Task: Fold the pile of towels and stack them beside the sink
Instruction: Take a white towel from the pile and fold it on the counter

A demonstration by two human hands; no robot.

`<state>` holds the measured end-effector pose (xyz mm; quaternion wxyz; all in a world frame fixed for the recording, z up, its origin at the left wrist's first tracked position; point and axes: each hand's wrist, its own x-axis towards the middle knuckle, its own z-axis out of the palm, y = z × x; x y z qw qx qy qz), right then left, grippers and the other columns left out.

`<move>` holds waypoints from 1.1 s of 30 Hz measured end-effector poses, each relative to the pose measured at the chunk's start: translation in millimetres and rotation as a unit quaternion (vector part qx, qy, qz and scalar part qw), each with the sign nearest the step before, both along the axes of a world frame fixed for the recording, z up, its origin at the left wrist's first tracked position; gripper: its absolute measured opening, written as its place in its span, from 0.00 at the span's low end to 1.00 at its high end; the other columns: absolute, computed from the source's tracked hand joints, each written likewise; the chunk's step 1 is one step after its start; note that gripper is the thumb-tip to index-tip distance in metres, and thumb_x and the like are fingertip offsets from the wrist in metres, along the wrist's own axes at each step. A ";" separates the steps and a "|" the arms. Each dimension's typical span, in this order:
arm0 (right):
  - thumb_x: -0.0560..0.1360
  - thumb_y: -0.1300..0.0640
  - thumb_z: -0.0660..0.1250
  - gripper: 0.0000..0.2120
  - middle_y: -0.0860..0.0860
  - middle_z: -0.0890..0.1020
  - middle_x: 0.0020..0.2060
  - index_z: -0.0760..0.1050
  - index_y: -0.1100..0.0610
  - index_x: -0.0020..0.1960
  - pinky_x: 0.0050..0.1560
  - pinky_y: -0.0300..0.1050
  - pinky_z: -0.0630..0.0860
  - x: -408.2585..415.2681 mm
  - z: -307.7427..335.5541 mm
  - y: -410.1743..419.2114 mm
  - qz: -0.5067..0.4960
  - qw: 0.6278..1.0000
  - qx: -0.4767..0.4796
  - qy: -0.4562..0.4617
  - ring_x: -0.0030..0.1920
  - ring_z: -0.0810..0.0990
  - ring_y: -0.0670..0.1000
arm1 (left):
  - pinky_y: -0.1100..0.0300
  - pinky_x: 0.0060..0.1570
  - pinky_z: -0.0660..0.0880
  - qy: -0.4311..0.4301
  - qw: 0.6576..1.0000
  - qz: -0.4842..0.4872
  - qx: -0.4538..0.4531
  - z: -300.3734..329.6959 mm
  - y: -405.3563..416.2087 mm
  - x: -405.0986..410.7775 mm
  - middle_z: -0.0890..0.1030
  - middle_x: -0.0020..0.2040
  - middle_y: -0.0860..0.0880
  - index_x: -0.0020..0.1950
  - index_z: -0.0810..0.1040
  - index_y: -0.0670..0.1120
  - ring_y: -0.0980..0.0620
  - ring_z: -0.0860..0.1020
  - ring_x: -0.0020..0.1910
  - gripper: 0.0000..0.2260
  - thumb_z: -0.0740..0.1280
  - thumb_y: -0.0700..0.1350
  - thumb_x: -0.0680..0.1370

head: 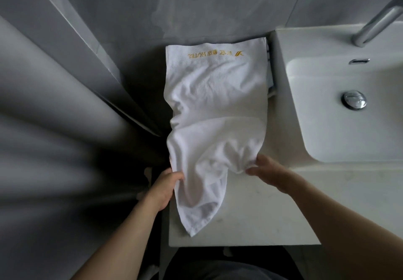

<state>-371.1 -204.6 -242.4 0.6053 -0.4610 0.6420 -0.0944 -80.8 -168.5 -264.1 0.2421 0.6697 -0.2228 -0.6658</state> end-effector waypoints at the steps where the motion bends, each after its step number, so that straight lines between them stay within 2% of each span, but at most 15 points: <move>1: 0.75 0.63 0.69 0.14 0.55 0.83 0.53 0.78 0.59 0.61 0.57 0.47 0.75 0.7 0.8 -0.6 0.018 0.998 -0.036 0.044 0.54 0.79 0.51 | 0.48 0.58 0.78 -0.017 1.000 -0.008 -0.001 -2.8 6.8 -1.3 0.86 0.51 0.45 0.58 0.82 0.44 0.43 0.83 0.55 0.16 0.64 0.35 0.73; 4: 0.78 0.59 0.67 0.07 0.56 0.84 0.48 0.81 0.57 0.54 0.53 0.49 0.76 0.7 9.6 -1.8 -0.046 0.985 -0.158 0.054 0.48 0.77 0.46 | 0.54 0.50 0.80 -0.068 0.997 -0.011 -0.023 -7.6 24.2 -4.1 0.86 0.49 0.49 0.59 0.82 0.47 0.47 0.84 0.52 0.13 0.65 0.37 0.78; 8: 0.79 0.61 0.61 0.10 0.45 0.84 0.45 0.79 0.50 0.53 0.51 0.38 0.75 -7.7 41.4 -2.5 -0.154 0.951 -0.266 -0.023 0.47 0.80 0.42 | 0.52 0.51 0.80 0.000 0.995 0.085 -0.050 19.0 30.1 -16.6 0.85 0.53 0.44 0.61 0.80 0.46 0.45 0.84 0.52 0.11 0.64 0.37 0.81; 11: 0.80 0.62 0.52 0.12 0.59 0.80 0.42 0.74 0.59 0.52 0.43 0.51 0.82 -18.4 65.2 -7.4 -0.232 0.936 -0.251 -0.082 0.40 0.81 0.53 | 0.52 0.44 0.82 0.085 0.986 0.142 -0.026 49.1 28.0 -17.7 0.85 0.52 0.42 0.58 0.83 0.45 0.44 0.85 0.48 0.10 0.67 0.39 0.78; 13: 0.79 0.61 0.50 0.12 0.61 0.76 0.34 0.72 0.58 0.47 0.32 0.52 0.81 -27.7 76.2 -13.4 -0.237 0.937 -0.244 -0.082 0.31 0.78 0.55 | 0.54 0.37 0.82 0.132 0.982 0.131 0.025 66.8 28.2 -12.5 0.86 0.47 0.42 0.49 0.87 0.43 0.45 0.86 0.43 0.10 0.70 0.43 0.72; 16: 0.78 0.60 0.51 0.11 0.53 0.69 0.23 0.70 0.56 0.41 0.24 0.46 0.77 -35.4 80.3 -23.8 -0.251 0.948 -0.191 -0.048 0.19 0.67 0.49 | 0.56 0.31 0.81 0.078 0.987 0.132 0.057 66.2 22.4 -2.8 0.86 0.41 0.43 0.39 0.88 0.41 0.45 0.86 0.38 0.09 0.69 0.43 0.73; 18: 0.79 0.56 0.53 0.13 0.51 0.71 0.22 0.71 0.58 0.40 0.24 0.44 0.77 -36.2 68.4 -25.0 -0.254 0.956 -0.144 -0.010 0.17 0.68 0.47 | 0.54 0.39 0.81 -0.006 0.993 0.110 0.050 54.2 20.5 -3.9 0.86 0.44 0.43 0.48 0.87 0.41 0.44 0.86 0.42 0.09 0.68 0.43 0.77; 20: 0.78 0.51 0.57 0.15 0.55 0.77 0.31 0.75 0.60 0.44 0.29 0.43 0.77 -34.3 50.2 -16.0 -0.210 0.967 -0.123 0.080 0.23 0.76 0.50 | 0.53 0.47 0.79 -0.119 0.991 0.067 0.015 31.9 24.7 -5.1 0.84 0.51 0.43 0.62 0.79 0.42 0.44 0.83 0.49 0.14 0.68 0.45 0.78; 22: 0.76 0.49 0.62 0.18 0.61 0.80 0.46 0.75 0.62 0.56 0.43 0.47 0.75 -32.2 25.6 2.5 -0.124 0.964 -0.130 0.197 0.43 0.80 0.58 | 0.55 0.45 0.77 -0.214 0.977 0.004 -0.005 11.4 34.9 -5.0 0.79 0.59 0.46 0.71 0.70 0.47 0.47 0.79 0.51 0.23 0.68 0.50 0.77; 24: 0.75 0.53 0.67 0.28 0.66 0.69 0.66 0.65 0.63 0.71 0.62 0.50 0.68 -27.4 4.4 29.3 0.001 0.953 -0.129 0.276 0.64 0.71 0.63 | 0.53 0.48 0.75 -0.259 0.965 -0.048 0.018 0.3 49.7 -8.5 0.73 0.65 0.47 0.75 0.62 0.52 0.46 0.76 0.57 0.31 0.69 0.55 0.75; 26: 0.75 0.58 0.65 0.37 0.63 0.52 0.75 0.50 0.54 0.78 0.69 0.56 0.63 -26.1 -6.2 55.8 0.135 0.920 -0.143 0.339 0.72 0.60 0.65 | 0.46 0.59 0.73 -0.395 0.903 -0.165 -0.041 -10.1 71.1 -16.4 0.67 0.69 0.45 0.76 0.60 0.53 0.41 0.72 0.63 0.33 0.69 0.53 0.73; 28: 0.75 0.59 0.62 0.38 0.58 0.49 0.75 0.46 0.48 0.78 0.70 0.57 0.63 -30.1 -13.4 74.9 0.246 0.873 -0.150 0.393 0.72 0.59 0.63 | 0.42 0.63 0.71 -0.535 0.760 -0.305 -0.209 -16.8 92.7 -34.0 0.66 0.69 0.42 0.75 0.64 0.49 0.36 0.69 0.66 0.32 0.69 0.49 0.72; 29: 0.76 0.58 0.60 0.36 0.58 0.52 0.75 0.46 0.48 0.78 0.70 0.56 0.63 -31.5 -15.8 81.9 0.278 0.859 -0.144 0.404 0.72 0.60 0.62 | 0.41 0.65 0.69 -0.545 0.712 -0.347 -0.275 -18.9 100.5 -42.2 0.66 0.71 0.41 0.75 0.66 0.48 0.36 0.67 0.68 0.31 0.69 0.48 0.73; 30: 0.77 0.58 0.60 0.34 0.58 0.55 0.73 0.47 0.50 0.77 0.70 0.55 0.63 -31.9 -15.4 87.4 0.296 0.850 -0.135 0.415 0.71 0.62 0.62 | 0.41 0.70 0.64 -0.526 0.696 -0.384 -0.303 -21.3 106.9 -50.0 0.63 0.74 0.42 0.77 0.64 0.48 0.38 0.63 0.72 0.30 0.67 0.50 0.75; 33: 0.77 0.58 0.59 0.30 0.60 0.65 0.68 0.50 0.56 0.75 0.65 0.53 0.68 -28.6 -10.7 97.5 0.343 0.803 -0.120 0.473 0.64 0.72 0.60 | 0.42 0.77 0.49 -0.505 0.708 -0.418 -0.263 -27.5 114.3 -62.4 0.52 0.79 0.45 0.81 0.54 0.51 0.42 0.50 0.78 0.31 0.60 0.53 0.80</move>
